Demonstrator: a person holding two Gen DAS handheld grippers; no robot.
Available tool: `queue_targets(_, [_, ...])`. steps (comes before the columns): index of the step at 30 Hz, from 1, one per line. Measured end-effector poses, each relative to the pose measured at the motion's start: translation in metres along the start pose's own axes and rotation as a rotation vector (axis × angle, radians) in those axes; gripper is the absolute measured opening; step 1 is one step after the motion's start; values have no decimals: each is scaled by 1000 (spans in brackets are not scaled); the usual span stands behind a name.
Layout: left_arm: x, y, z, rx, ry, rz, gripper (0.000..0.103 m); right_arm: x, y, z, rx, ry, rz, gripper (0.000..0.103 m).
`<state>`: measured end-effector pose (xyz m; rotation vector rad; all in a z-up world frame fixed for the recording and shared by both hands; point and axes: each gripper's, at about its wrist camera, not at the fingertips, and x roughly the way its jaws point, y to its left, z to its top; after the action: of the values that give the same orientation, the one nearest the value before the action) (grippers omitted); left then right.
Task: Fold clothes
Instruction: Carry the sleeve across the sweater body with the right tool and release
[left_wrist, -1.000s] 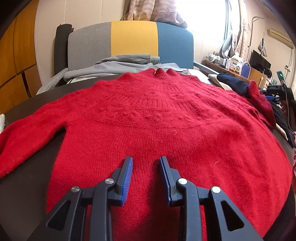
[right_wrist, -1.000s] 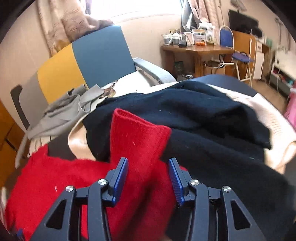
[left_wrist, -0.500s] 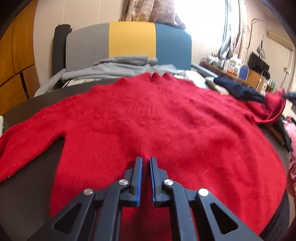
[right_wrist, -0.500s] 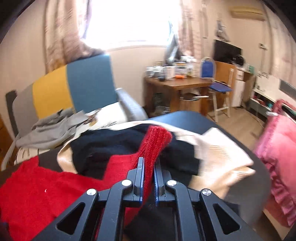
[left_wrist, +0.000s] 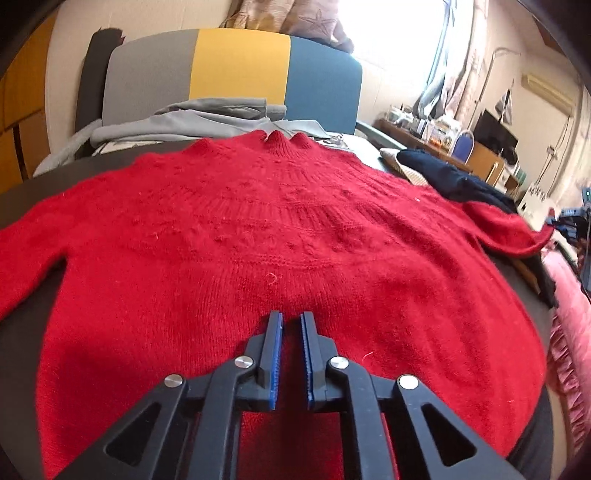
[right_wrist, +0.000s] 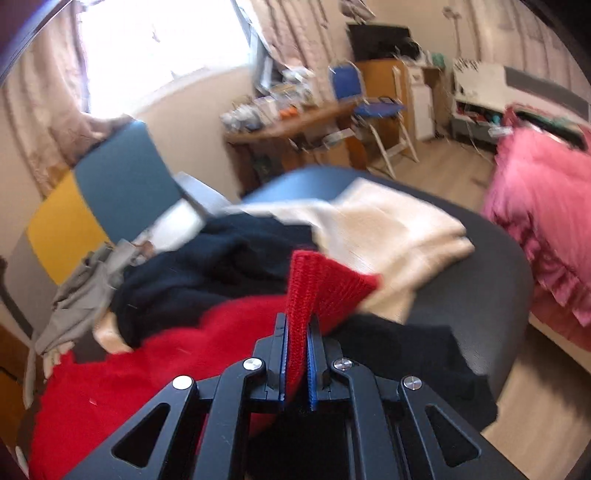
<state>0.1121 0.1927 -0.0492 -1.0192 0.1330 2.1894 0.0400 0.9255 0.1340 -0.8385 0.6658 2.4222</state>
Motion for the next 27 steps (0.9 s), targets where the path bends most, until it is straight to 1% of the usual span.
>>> queue_targets(1, [0,1,-1,-6,-3,-4,9,-5,17,4,-13,-18,29,9])
queue_targets(8, [-2,5,-6,-46,-21,-35,9,-34,164,14,-152,-86,275,9])
queue_targets(9, [-2,6,-6,-52,-22,-40,9,-37,186,13,-175,-93,308,9])
queue_targets(11, [-2,8,-6,-66,-26,-51,9,-38,234,0,-239,-92,362,9])
queue_targets(16, [-3,9,-7,-78,-33,-60,9,-31,342,-61,-397,-25,507,9])
queue_targets(19, [-2,11,-7,-85,-36,-66,9,-26,392,-114,-482,30,618,9])
queue_targets(20, [-2,12,-7,-89,-37,-71,9,-23,406,-132,-518,51,641,9])
queue_targets(24, [-1,17,-7,-110,-38,-93,9,-8,449,-213,-675,162,700,9])
queue_targets(26, [0,18,-6,-115,-38,-98,9,4,454,-249,-727,231,699,11])
queue_targets(27, [0,18,-6,-117,-39,-99,9,14,455,-266,-745,285,693,13])
